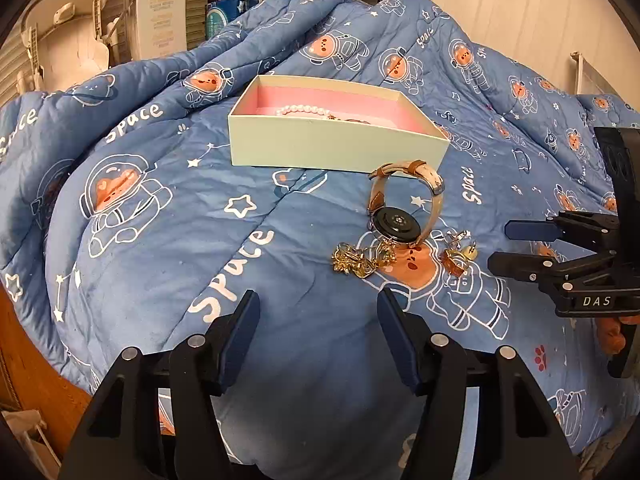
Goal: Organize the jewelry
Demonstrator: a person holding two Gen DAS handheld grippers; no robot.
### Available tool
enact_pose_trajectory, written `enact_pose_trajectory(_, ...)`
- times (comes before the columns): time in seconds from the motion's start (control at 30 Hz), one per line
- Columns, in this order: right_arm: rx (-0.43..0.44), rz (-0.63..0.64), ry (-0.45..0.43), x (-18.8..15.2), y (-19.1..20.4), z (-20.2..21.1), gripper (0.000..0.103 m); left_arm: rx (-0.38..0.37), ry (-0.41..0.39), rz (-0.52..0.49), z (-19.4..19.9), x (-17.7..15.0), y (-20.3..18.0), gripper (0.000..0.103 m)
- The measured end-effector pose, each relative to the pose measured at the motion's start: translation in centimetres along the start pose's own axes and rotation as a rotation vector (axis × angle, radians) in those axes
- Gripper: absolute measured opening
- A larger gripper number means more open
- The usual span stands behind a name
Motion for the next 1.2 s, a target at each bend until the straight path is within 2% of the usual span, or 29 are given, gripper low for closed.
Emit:
enact_pose_trajectory(0.1, 0.007, 0.002, 0.005, -0.2, 0.1, -0.2, 0.052, -0.008, 0.0, 0.001, -0.1, 0.0, -0.2, 0.057)
enact_pose_trajectory(0.17, 0.008, 0.003, 0.01, -0.3, 0.2, -0.4, 0.047, -0.011, 0.001, -0.001, -0.2, 0.1, -0.4, 0.053)
enact_pose_trajectory(0.3, 0.006, 0.02, 0.013, -0.3, 0.4, -0.7, 0.046, -0.034, 0.005, -0.002, -0.2, 0.1, -0.9, 0.045)
enact_pose_trajectory(0.47, -0.015, 0.069, 0.017, 0.0, 1.1, -1.2, 0.039, -0.065, 0.026, -0.014, -0.9, 0.1, -1.6, 0.029)
enact_pose_trajectory(0.57, -0.01, 0.072, 0.019, 0.2, 1.2, -1.5, 0.039, -0.069, 0.031, -0.019, -1.4, 0.4, -1.8, 0.025)
enact_pose_trajectory(1.0, -0.002, 0.056, 0.014, 0.9, 1.2, -2.4, 0.038, -0.059, 0.01, -0.039, -3.0, 2.0, -2.1, 0.024)
enact_pose_trajectory(1.2, 0.007, 0.044, 0.005, 1.1, 1.1, -2.6, 0.033, -0.073, 0.008, -0.038, -3.3, 2.3, -1.6, 0.017)
Point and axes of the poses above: each gripper's, at about its wrist camera, not at the fingertips, and z roughly against the way its jaws point, y to its left, x to its top, the point moved 1 cm from there along -z, roughly the way its jaws point, and after that the axes turned 6 degrees about y, right-handed, at the moved point
